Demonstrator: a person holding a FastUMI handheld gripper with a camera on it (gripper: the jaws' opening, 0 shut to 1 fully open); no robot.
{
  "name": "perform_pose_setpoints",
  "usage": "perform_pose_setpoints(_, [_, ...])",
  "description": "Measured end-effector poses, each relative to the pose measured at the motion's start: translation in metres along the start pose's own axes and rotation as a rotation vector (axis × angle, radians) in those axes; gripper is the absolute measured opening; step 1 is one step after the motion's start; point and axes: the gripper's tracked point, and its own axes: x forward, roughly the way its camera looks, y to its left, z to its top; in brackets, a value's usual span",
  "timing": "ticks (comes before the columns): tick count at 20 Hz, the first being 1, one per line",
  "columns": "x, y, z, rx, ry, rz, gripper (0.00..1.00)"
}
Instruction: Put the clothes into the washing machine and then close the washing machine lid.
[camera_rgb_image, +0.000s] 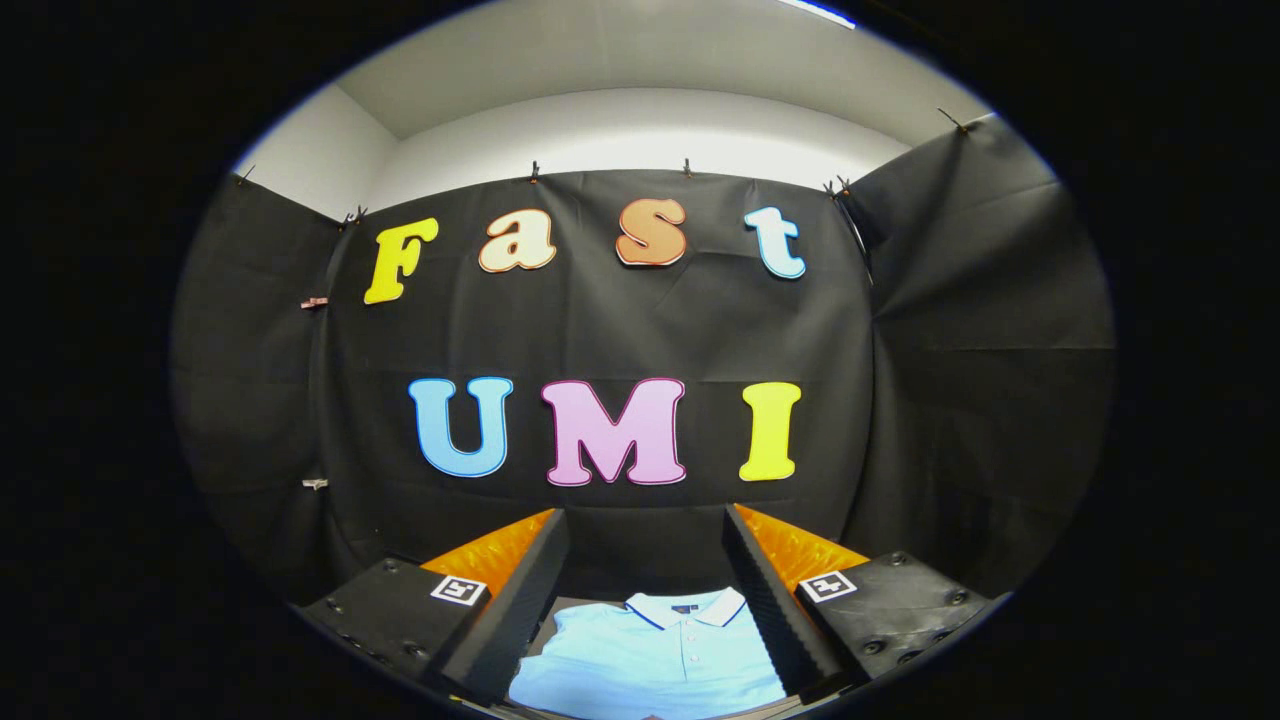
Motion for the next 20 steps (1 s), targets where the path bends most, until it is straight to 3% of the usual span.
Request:
perform_pose_setpoints(13, [0.015,-0.010,-0.018,0.021,0.046,-0.010,0.98])
perform_pose_setpoints(20, [0.040,-0.024,-0.068,0.021,0.154,-0.020,0.98])
